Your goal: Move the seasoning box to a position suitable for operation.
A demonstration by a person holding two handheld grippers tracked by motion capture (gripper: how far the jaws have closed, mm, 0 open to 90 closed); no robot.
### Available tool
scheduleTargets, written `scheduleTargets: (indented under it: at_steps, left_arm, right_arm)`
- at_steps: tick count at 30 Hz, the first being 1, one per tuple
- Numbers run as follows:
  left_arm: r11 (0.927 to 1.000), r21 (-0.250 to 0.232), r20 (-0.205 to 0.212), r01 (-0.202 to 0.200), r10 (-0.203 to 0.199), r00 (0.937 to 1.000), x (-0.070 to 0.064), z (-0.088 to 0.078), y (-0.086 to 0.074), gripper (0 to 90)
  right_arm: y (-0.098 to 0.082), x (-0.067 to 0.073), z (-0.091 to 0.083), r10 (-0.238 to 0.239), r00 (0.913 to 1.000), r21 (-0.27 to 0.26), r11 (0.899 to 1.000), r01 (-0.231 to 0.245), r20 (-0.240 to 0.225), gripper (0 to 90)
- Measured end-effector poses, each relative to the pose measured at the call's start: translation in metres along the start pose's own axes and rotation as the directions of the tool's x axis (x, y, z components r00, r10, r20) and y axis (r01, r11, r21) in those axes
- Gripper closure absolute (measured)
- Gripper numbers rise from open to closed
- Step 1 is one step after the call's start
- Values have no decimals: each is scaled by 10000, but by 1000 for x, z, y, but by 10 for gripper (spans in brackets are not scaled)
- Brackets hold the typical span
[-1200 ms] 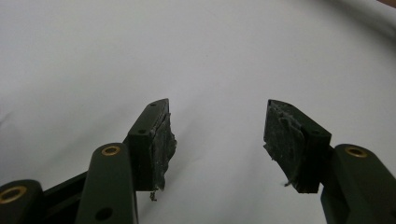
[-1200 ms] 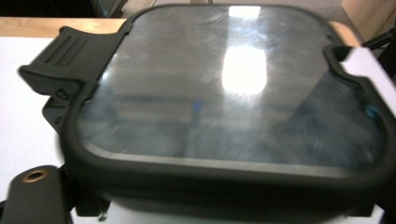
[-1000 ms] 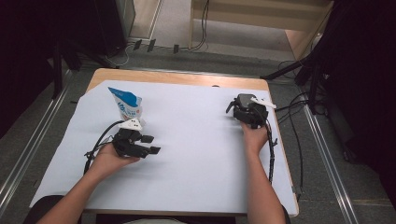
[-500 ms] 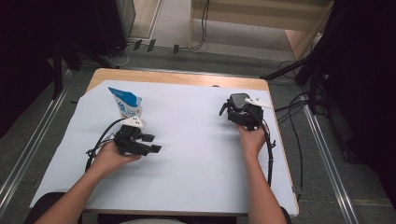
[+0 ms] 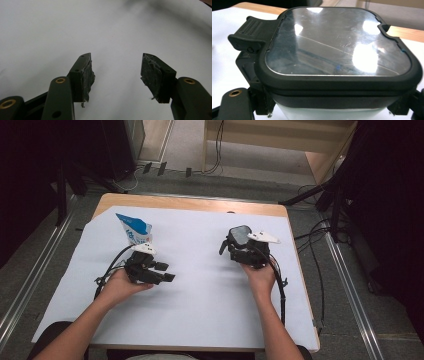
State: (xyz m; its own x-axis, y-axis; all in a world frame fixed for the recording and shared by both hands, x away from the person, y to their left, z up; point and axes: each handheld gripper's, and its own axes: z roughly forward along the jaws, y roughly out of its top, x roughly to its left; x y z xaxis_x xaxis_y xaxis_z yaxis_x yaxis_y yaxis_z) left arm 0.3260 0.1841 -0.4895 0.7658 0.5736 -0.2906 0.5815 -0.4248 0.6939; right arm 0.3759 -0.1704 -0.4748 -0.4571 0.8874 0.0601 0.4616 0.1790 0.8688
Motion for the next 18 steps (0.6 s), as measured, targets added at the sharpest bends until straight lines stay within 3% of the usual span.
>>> scheduleTargets:
  at_steps: [8, 13, 18]
  left_arm:
    - [10000, -77, -100, 16, -17, 9999, 3, -4, 0, 443]
    - [10000, -18, -162, 34, -35, 9999, 4, -5, -2, 446]
    - [10000, -68, -244, 52, -54, 9997, 4, -7, -4, 448]
  right_arm:
    - [-9, 35, 1, -449, 9934, 259, 9985, 479, -1056, 158]
    - [-11, 50, 10, -814, 9868, 394, 9954, 877, -1397, 158]
    - [-11, 63, 20, -890, 9800, 483, 9939, 991, -1781, 158]
